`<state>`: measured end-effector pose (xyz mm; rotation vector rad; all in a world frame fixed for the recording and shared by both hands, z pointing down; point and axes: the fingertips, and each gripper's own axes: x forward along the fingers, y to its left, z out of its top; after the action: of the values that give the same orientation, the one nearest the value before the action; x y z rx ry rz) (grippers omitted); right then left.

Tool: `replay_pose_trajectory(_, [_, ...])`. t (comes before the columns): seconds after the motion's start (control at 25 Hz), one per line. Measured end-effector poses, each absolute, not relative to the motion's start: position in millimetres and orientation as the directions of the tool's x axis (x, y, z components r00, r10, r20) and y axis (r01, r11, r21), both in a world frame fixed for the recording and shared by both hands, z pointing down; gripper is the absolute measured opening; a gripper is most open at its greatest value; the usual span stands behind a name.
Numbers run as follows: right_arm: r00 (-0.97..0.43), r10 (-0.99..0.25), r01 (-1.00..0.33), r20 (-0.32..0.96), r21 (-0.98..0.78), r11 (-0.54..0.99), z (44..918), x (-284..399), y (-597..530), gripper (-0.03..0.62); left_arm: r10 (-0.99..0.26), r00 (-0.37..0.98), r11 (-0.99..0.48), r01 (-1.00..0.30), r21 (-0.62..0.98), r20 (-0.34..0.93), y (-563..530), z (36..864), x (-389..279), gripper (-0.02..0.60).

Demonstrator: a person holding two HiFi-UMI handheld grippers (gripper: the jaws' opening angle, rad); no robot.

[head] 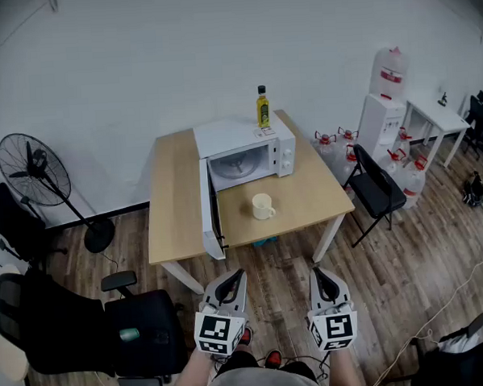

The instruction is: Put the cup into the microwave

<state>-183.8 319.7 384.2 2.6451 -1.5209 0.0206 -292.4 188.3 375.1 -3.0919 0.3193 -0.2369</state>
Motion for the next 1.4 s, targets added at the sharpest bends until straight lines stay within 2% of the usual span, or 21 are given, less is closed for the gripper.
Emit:
replay_pose_trajectory(0.6, [0.5,-0.864,-0.866,0.06,0.066,-0.496,390,-163,323,0.017,-0.208,0.966,-0.978,-0.205,-0.035,0.155,188,382,-264,0.025])
replay_pose_trajectory(1.0, [0.482,-0.873,-0.876,0.069,0.05,-0.48,407,-90,275,0.018,-0.239,0.954,-0.971,-0.239,-0.024,0.181,135,398,-194,0.025])
replay_pose_trajectory(1.4, [0.405,-0.904,-0.914,0.139,0.016,-0.406,436,-10,194,0.018,-0.286,0.924,-0.954,-0.3,0.017,0.253,74,433,-119,0.025])
